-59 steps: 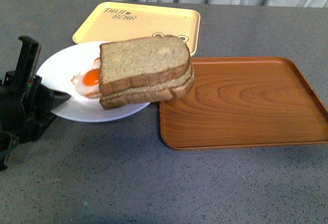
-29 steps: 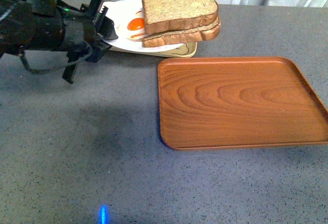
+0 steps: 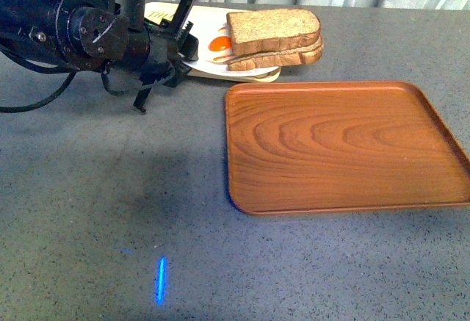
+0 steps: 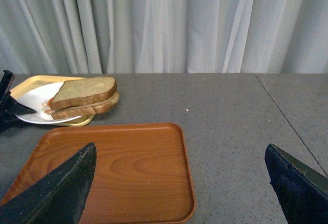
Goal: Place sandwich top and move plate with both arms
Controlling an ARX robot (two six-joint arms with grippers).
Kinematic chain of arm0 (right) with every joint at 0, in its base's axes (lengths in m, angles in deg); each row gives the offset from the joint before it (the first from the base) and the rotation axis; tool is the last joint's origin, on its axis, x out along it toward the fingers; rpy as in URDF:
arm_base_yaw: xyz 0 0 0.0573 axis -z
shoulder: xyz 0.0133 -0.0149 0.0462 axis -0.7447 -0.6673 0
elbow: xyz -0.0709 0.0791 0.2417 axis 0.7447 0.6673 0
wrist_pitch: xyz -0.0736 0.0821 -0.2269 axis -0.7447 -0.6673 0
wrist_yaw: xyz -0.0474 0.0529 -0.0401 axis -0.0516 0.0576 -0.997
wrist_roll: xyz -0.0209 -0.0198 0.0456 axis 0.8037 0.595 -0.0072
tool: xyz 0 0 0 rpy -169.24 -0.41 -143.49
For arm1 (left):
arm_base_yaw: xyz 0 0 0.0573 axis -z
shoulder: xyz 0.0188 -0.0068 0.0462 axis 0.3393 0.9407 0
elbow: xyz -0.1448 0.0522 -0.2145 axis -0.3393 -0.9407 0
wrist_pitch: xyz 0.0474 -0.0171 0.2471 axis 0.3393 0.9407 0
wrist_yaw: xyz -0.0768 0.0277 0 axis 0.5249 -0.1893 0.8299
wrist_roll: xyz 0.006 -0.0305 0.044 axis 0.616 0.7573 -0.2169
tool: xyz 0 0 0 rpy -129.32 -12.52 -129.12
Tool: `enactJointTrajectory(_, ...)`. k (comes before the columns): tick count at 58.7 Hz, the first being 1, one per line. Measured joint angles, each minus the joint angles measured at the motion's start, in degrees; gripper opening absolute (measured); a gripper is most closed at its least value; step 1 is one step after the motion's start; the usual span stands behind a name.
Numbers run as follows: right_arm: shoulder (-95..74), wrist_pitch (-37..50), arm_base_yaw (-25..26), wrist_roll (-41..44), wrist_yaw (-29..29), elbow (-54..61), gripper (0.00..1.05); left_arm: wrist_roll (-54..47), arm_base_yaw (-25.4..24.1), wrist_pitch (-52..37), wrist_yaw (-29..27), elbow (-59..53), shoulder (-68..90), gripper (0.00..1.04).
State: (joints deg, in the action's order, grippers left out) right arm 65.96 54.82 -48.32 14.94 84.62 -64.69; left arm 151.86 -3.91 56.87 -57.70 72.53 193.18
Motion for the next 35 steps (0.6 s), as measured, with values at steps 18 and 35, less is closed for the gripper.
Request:
enactJointTrajectory(18,0.0,0.0,0.0,0.0,0.0,0.0,0.96,-0.6,-1.5,-1.5,-0.2,0.9,0.6,0.3)
enactJointTrajectory(35,0.0,0.0,0.0,0.0,0.0,0.0,0.96,-0.6,-4.8,-12.7,1.6,-14.4,-8.6,0.78)
